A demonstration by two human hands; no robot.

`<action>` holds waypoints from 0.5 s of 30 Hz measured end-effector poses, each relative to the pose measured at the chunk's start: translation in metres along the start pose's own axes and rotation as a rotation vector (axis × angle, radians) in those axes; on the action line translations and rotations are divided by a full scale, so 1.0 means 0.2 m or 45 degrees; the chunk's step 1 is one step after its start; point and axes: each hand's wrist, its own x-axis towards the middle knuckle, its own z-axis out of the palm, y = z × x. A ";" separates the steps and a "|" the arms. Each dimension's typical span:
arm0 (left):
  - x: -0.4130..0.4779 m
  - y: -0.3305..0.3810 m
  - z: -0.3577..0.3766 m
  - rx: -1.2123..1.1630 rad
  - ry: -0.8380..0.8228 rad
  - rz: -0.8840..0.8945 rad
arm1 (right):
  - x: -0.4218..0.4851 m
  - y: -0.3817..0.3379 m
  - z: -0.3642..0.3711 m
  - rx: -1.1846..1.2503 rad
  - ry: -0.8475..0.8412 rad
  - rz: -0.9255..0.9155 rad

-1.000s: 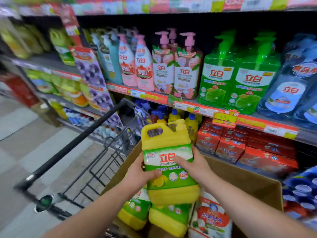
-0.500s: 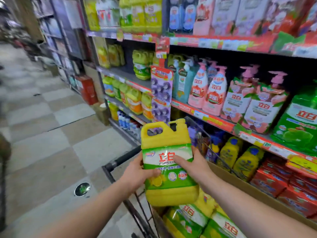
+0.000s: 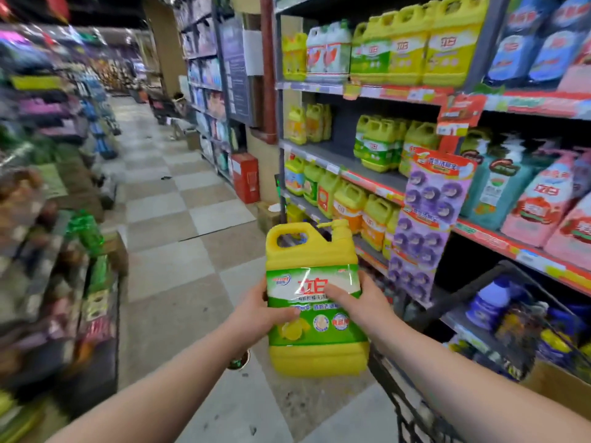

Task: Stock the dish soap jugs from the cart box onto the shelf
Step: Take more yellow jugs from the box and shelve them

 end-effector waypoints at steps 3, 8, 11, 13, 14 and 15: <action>0.05 -0.03 -0.17 -0.028 0.056 -0.031 | 0.11 -0.05 0.17 -0.033 -0.044 -0.006; 0.20 -0.08 -0.40 -0.058 0.184 -0.056 | 0.36 -0.10 0.40 -0.070 -0.172 -0.039; 0.36 -0.10 -0.57 -0.059 0.225 -0.060 | 0.56 -0.11 0.57 -0.095 -0.233 -0.030; 0.50 -0.11 -0.67 -0.069 0.248 -0.065 | 0.72 -0.12 0.67 -0.095 -0.255 -0.038; 0.57 -0.10 -0.72 -0.070 0.256 -0.066 | 0.81 -0.13 0.71 -0.093 -0.266 -0.046; 0.66 -0.09 -0.76 -0.062 0.267 -0.067 | 0.90 -0.14 0.75 -0.083 -0.274 -0.050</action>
